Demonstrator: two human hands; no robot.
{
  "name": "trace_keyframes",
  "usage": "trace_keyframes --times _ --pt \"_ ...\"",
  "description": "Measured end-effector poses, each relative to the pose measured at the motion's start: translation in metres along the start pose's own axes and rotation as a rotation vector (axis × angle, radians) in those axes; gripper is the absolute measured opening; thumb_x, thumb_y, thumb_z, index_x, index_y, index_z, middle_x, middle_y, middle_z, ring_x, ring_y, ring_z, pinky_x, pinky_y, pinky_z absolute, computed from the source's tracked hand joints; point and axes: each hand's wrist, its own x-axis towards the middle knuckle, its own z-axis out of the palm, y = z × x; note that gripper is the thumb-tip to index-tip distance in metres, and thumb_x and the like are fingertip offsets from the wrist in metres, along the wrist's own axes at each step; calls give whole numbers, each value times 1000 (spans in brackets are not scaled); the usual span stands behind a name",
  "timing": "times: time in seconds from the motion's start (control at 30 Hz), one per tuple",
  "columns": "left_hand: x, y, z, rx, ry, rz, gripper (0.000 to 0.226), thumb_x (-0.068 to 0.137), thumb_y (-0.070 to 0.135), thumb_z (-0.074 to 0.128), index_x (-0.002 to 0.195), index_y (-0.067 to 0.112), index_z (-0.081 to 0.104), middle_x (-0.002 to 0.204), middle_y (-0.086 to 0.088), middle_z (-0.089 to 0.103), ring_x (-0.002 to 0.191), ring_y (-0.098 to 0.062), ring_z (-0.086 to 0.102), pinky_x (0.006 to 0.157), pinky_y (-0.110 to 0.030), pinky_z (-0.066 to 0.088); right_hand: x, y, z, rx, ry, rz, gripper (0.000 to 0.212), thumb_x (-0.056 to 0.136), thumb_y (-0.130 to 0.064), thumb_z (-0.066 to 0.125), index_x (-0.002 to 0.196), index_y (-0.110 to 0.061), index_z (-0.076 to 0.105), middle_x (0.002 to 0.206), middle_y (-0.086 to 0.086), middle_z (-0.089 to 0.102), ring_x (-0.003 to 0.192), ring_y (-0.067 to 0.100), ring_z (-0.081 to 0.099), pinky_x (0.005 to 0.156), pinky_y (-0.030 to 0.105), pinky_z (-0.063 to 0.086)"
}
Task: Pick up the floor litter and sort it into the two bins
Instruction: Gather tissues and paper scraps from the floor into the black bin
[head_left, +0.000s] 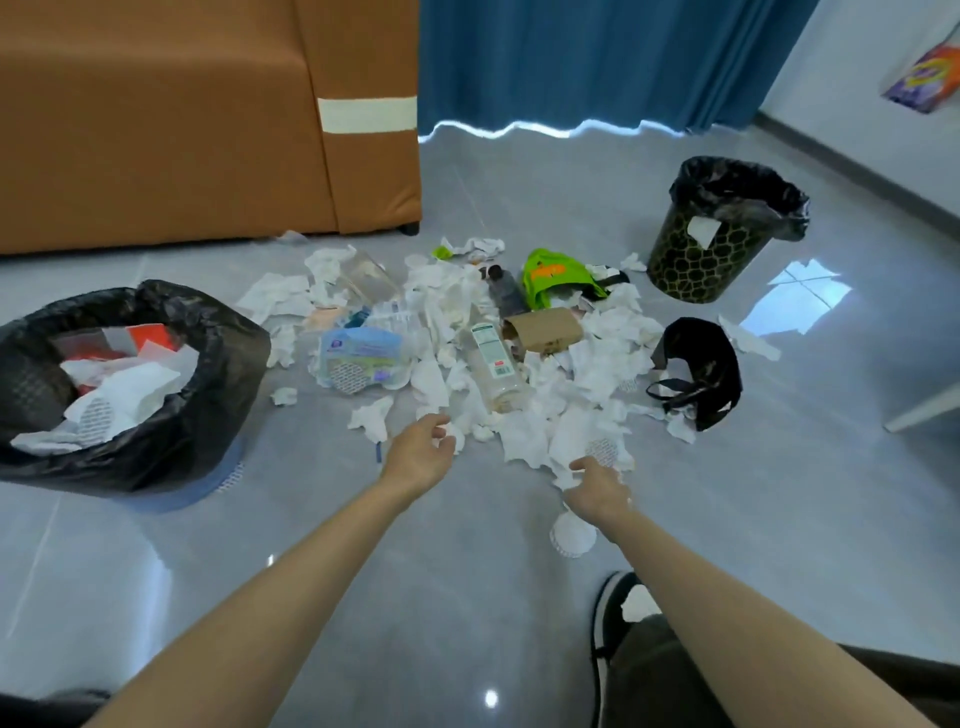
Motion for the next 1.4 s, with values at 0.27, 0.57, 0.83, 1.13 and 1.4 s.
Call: trace_keyframes --times 0.27,0.57,0.83,1.13,1.4 --pt "3 -24 53 83 -151 31 40 96 14 44 136 12 45 132 -9 53 118 -22 52 94 -24 38 15 61 41 -44 -117 79 73 87 -22 60 147 -18 20 148 18 26 133 37 33 109 39 32" --pt "-6 -58 54 189 -199 -9 42 95 13 45 137 11 43 135 -10 51 121 -22 50 98 -26 36 -2 47 88 -181 -141 -221 60 89 -21 58 143 -16 33 143 10 27 130 30 28 109 32 26" --pt "-13 -84 44 284 -209 -96 46 93 10 46 139 13 41 138 -14 45 126 -26 45 103 -30 34 -16 2 126 -190 -274 -403 50 87 -20 60 135 -21 47 134 9 44 121 28 43 102 24 30" --pt "-11 -99 41 317 -256 -125 50 91 6 47 140 12 40 142 -16 42 130 -32 41 108 -38 35 -12 -9 123 122 -87 -317 44 86 -9 56 129 -14 49 128 14 42 111 30 53 97 30 40" --pt "-14 -102 45 307 -317 -99 44 90 6 51 134 5 47 136 -16 50 123 -31 49 102 -35 39 -10 -17 146 -96 -181 -368 46 87 -15 60 130 -8 50 131 13 38 117 29 48 101 28 39"
